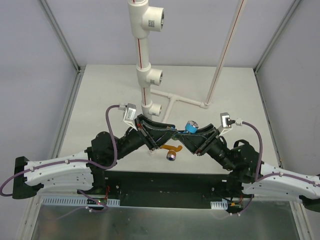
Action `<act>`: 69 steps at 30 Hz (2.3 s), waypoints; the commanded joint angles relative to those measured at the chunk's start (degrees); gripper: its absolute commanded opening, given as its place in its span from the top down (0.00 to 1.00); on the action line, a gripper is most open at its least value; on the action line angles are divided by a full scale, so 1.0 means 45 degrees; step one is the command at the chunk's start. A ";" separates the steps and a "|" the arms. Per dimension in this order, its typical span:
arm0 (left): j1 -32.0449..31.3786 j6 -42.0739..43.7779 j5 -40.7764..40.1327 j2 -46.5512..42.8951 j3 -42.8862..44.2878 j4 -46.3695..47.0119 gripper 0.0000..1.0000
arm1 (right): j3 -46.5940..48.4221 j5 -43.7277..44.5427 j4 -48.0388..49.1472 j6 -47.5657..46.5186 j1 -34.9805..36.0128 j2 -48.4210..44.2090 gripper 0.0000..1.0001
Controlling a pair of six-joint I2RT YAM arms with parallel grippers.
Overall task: Install the water faucets
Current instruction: Adjust the water faucet.
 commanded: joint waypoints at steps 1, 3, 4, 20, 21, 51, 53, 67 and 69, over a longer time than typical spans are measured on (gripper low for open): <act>-0.0058 -0.0071 0.0575 -0.0209 0.0368 0.0675 1.00 | 0.0518 0.1575 -0.0221 -0.0339 -0.0110 -0.0306 0.91; -0.0058 -0.0071 0.0478 -0.0287 0.0310 0.0772 1.00 | 0.0459 0.1361 -0.0007 -0.0515 -0.0110 -0.0286 0.63; -0.0058 -0.0052 0.0438 -0.0307 0.0271 0.0850 1.00 | 0.0439 0.1263 0.0130 -0.0515 -0.0110 -0.0306 0.56; -0.0058 -0.0013 0.0028 -0.0307 -0.0061 0.1768 1.00 | 0.0341 -0.0084 0.1146 -0.0262 -0.0110 0.0162 0.52; -0.0058 -0.0013 -0.0011 -0.0307 -0.0061 0.1788 1.00 | 0.0342 -0.0221 0.1166 -0.0281 -0.0110 0.0202 0.52; -0.0058 0.0065 -0.0441 -0.0190 -0.0198 0.2589 1.00 | -0.0283 -0.0379 0.2123 -0.0183 0.0065 0.0339 0.46; -0.0058 0.0046 -0.0422 -0.0132 -0.0218 0.2628 1.00 | -0.0303 -0.0378 0.2181 -0.0202 0.0065 0.0339 0.46; -0.0058 -0.0130 -0.0324 0.0122 -0.0218 0.2784 1.00 | -0.0186 -0.0320 0.2787 -0.0378 0.0104 0.0670 0.97; -0.0058 -0.0130 -0.0304 0.0142 -0.0218 0.2823 1.00 | -0.0089 -0.0145 0.2593 -0.0281 0.0104 0.0710 1.00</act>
